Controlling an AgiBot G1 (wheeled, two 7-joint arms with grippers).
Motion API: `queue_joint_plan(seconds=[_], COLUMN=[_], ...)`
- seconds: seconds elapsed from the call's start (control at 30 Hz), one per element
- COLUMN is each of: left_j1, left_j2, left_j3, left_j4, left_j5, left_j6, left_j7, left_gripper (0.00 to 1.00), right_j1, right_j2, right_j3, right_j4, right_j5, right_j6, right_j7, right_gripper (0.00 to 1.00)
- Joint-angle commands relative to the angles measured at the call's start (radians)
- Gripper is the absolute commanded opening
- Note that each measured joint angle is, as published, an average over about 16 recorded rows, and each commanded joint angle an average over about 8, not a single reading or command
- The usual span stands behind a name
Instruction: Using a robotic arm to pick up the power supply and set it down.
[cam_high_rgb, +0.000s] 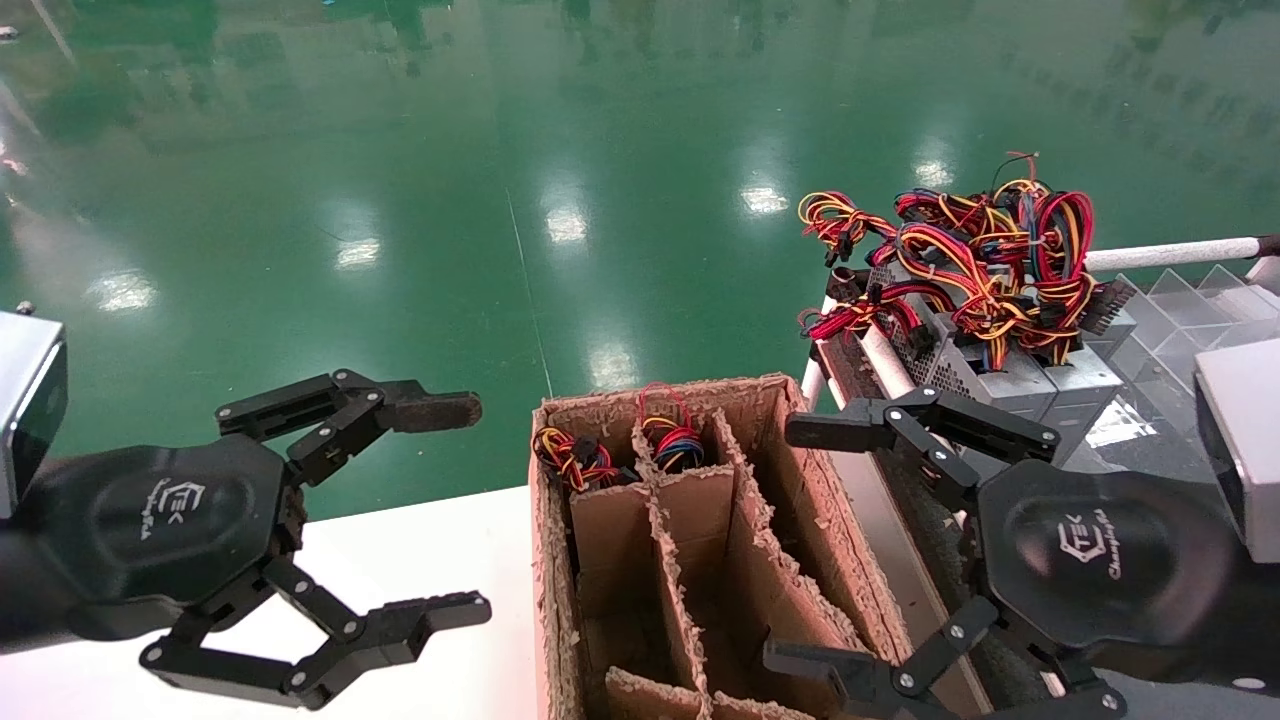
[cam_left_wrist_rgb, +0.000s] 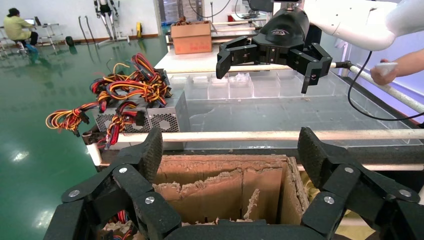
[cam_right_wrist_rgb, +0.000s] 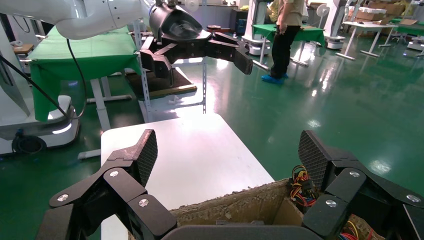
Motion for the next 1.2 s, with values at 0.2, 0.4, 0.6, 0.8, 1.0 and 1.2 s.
queue_joint_plan(seconds=[0.2,0.4,0.6,0.8,1.0,1.2], left_j1=[0.000,0.000,0.000,0.000,0.000,0.000], left_j2=[0.000,0.000,0.000,0.000,0.000,0.000], left_j3=[0.000,0.000,0.000,0.000,0.000,0.000], left_j4=[0.000,0.000,0.000,0.000,0.000,0.000], left_j5=[0.000,0.000,0.000,0.000,0.000,0.000], left_j6=[0.000,0.000,0.000,0.000,0.000,0.000], left_j7=[0.000,0.000,0.000,0.000,0.000,0.000], left_gripper=[0.00,0.00,0.00,0.00,0.00,0.00], right_j1=[0.000,0.000,0.000,0.000,0.000,0.000], right_j2=[0.000,0.000,0.000,0.000,0.000,0.000], right_j3=[0.000,0.000,0.000,0.000,0.000,0.000], right_j4=[0.000,0.000,0.000,0.000,0.000,0.000], right_j5=[0.000,0.000,0.000,0.000,0.000,0.000], right_j6=[0.000,0.000,0.000,0.000,0.000,0.000], right_j7=[0.000,0.000,0.000,0.000,0.000,0.000], right_gripper=[1.00,1.00,1.00,1.00,1.00,1.00])
